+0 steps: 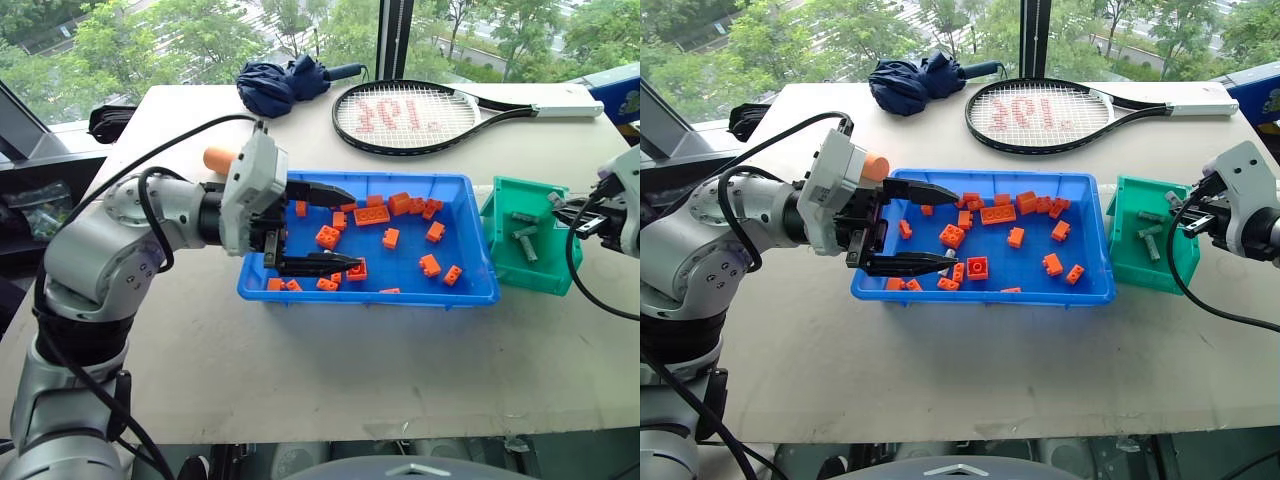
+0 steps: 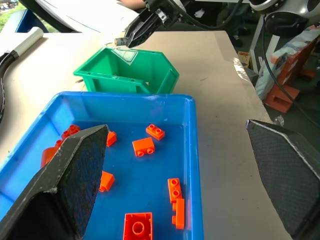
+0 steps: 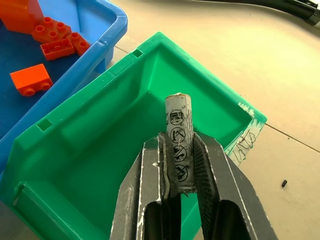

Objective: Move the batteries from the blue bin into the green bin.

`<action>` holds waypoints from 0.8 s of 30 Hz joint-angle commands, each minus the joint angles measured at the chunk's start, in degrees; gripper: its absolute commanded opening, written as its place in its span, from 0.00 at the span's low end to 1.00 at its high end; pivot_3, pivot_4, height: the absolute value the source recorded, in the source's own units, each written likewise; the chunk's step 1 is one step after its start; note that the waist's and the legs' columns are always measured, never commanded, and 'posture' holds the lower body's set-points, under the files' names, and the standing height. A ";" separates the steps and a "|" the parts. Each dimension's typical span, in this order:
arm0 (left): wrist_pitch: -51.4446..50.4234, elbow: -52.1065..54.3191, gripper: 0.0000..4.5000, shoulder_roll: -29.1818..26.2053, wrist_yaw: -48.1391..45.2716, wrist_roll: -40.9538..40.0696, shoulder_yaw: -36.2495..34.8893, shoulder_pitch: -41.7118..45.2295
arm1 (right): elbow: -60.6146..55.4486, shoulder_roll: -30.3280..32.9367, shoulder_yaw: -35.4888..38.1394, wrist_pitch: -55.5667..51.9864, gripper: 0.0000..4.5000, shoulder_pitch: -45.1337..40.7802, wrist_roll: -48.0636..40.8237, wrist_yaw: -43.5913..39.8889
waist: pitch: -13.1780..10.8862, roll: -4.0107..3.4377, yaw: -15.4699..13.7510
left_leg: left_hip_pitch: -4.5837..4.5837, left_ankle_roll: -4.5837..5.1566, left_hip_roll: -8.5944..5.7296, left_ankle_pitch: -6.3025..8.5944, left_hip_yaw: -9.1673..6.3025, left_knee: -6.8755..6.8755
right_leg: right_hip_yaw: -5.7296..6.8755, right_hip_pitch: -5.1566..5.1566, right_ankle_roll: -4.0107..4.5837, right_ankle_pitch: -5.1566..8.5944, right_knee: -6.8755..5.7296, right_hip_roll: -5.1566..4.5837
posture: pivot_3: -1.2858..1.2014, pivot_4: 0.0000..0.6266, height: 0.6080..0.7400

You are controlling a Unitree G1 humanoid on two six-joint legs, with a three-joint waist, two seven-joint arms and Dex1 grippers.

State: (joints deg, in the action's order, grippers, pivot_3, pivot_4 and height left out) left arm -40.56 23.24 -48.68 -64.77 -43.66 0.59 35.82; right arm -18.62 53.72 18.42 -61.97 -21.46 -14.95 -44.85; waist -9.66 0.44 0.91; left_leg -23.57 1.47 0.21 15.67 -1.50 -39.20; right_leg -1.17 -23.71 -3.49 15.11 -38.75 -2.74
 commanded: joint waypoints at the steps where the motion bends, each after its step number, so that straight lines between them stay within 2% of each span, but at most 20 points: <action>1: 1.62 0.21 1.00 -0.35 -0.62 0.76 -1.23 0.21 | -0.52 1.17 1.46 1.39 0.42 0.83 -1.60 -0.05 | 0.00 0.00 -0.21 | -0.01 0.00 0.00 0.00 0.00 -0.01 | 0.00 0.00 0.00 0.00 0.01 0.00 | 0.52 0.24 1.00; 5: 2.53 -0.26 1.00 -0.45 0.13 1.97 -2.31 -0.33 | -0.14 1.07 1.11 3.48 0.87 0.49 -2.23 0.84 | 0.00 0.00 -0.30 | -0.05 0.00 0.00 0.00 -0.02 -0.03 | 0.03 0.00 -0.01 0.00 0.04 -0.04 | 0.52 0.24 1.00; 6: 2.60 -0.42 1.00 -0.54 0.29 2.12 -2.56 -0.29 | -0.24 0.82 0.79 4.79 0.96 0.47 -2.68 0.39 | 0.00 0.00 -0.29 | -0.05 0.00 0.00 0.00 -0.03 -0.04 | 0.04 0.00 -0.01 0.00 0.04 -0.04 | 0.52 0.24 1.00; 7: 3.07 -0.83 1.00 -0.84 0.24 2.79 -2.65 -0.30 | -0.67 0.16 0.43 6.20 0.98 0.36 -3.73 -0.50 | 0.00 0.00 -0.27 | -0.05 0.00 -0.01 0.00 -0.03 -0.04 | 0.04 0.00 -0.01 0.00 0.03 -0.04 | 0.52 0.24 1.00; 12: 6.46 -6.60 1.00 -3.92 -2.94 7.65 -1.41 -0.36 | -4.63 -3.01 -3.51 10.76 0.98 -0.18 -9.55 -5.07 | -0.01 -0.01 0.01 | -0.02 0.00 0.01 0.00 -0.03 -0.02 | 0.03 0.00 -0.01 0.00 0.02 -0.01 | 0.52 0.24 1.00; 19: 11.91 -15.32 1.00 -8.12 -8.81 18.50 4.98 0.83 | -5.44 -6.76 -11.82 15.18 0.98 -2.08 -10.71 -5.46 | -0.02 -0.02 -0.37 | -0.07 0.00 -0.02 0.00 -0.07 -0.04 | 0.10 0.00 -0.01 0.00 0.06 0.00 | 0.52 0.24 1.00; 24: 17.70 -23.06 1.00 -5.39 -11.45 27.35 12.79 5.01 | -6.77 -8.10 -12.52 16.94 0.98 -0.59 -12.44 -5.79 | -0.02 0.00 -0.73 | -0.14 0.00 -0.05 0.00 -0.16 -0.07 | 0.19 0.01 -0.01 0.00 0.10 -0.02 | 0.52 0.24 1.00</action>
State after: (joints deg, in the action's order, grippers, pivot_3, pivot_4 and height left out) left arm -26.03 2.25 -55.06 -74.98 -19.46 11.71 38.59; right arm -22.82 44.92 5.22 -46.15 -22.32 -26.36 -50.09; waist -9.68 0.44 0.19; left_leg -23.70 1.46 0.13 15.67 -1.66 -39.27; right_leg -0.95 -23.69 -3.50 15.11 -38.64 -2.76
